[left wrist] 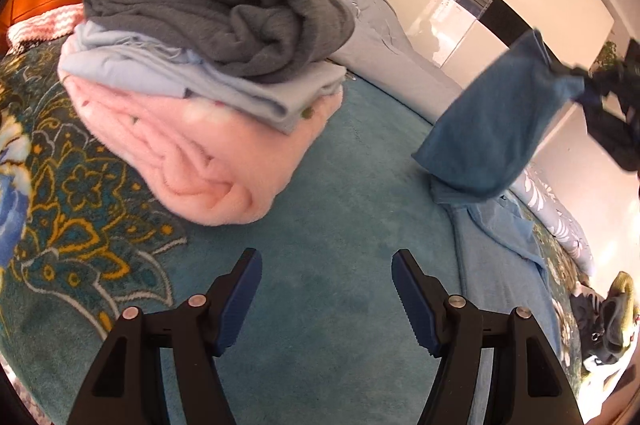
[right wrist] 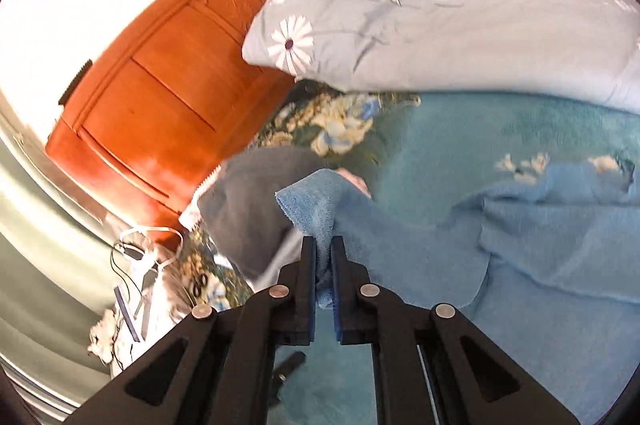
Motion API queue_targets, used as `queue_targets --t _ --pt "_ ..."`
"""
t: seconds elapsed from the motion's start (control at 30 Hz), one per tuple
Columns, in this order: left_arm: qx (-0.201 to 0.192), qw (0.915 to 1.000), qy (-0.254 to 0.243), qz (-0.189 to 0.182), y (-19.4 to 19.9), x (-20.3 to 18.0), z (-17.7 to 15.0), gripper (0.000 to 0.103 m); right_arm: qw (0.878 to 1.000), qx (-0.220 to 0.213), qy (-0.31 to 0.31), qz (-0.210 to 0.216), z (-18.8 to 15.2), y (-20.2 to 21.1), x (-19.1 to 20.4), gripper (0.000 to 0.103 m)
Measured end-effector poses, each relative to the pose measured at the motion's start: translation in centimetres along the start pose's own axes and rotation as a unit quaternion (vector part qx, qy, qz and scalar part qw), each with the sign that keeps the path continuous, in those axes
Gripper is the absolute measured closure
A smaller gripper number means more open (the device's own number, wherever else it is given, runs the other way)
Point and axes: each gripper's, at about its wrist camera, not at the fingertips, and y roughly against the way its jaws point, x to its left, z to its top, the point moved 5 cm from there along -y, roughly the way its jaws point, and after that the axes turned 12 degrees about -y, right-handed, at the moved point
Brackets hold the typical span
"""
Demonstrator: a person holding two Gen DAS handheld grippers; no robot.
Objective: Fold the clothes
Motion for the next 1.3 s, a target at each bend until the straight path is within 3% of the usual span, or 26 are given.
queue_targets --t 0.23,0.43,0.5,0.6,0.8,0.97,1.13,1.3 --pt "0.019 0.9973 -0.054 -0.046 -3.3 -4.2 3.6 0.032 0.997 -0.054 -0.047 -0.006 7.5 2.8 1.6 0.097" --pt "0.040 0.9913 -0.096 -0.080 -6.8 -8.5 6.1 0.032 0.992 -0.104 -0.051 -0.053 10.3 8.8 -3.6 0.097" --pt "0.046 0.9894 -0.110 -0.083 -7.6 -9.5 6.8 0.032 0.987 -0.120 -0.071 -0.075 11.1 11.2 -7.3 0.097" --pt "0.059 0.9868 -0.126 -0.082 -9.6 -11.2 8.3 0.032 0.981 -0.129 -0.104 -0.100 11.1 13.4 -13.7 0.097" --pt "0.075 0.9808 -0.160 -0.082 -13.6 -14.6 11.3 0.032 0.969 -0.129 -0.185 -0.105 8.8 15.5 -26.9 0.097" --pt "0.101 0.9793 -0.134 -0.113 -17.0 -16.5 12.8 0.032 0.958 -0.110 -0.237 -0.118 6.0 14.9 -35.0 0.097" --pt "0.107 0.9778 -0.132 -0.123 -19.6 -18.4 13.5 0.032 0.952 -0.103 -0.268 -0.101 4.0 14.2 -39.6 0.097" --pt "0.124 0.9758 -0.166 -0.071 -22.1 -18.8 13.6 0.032 0.956 -0.119 -0.255 -0.080 3.5 15.6 -40.0 0.097"
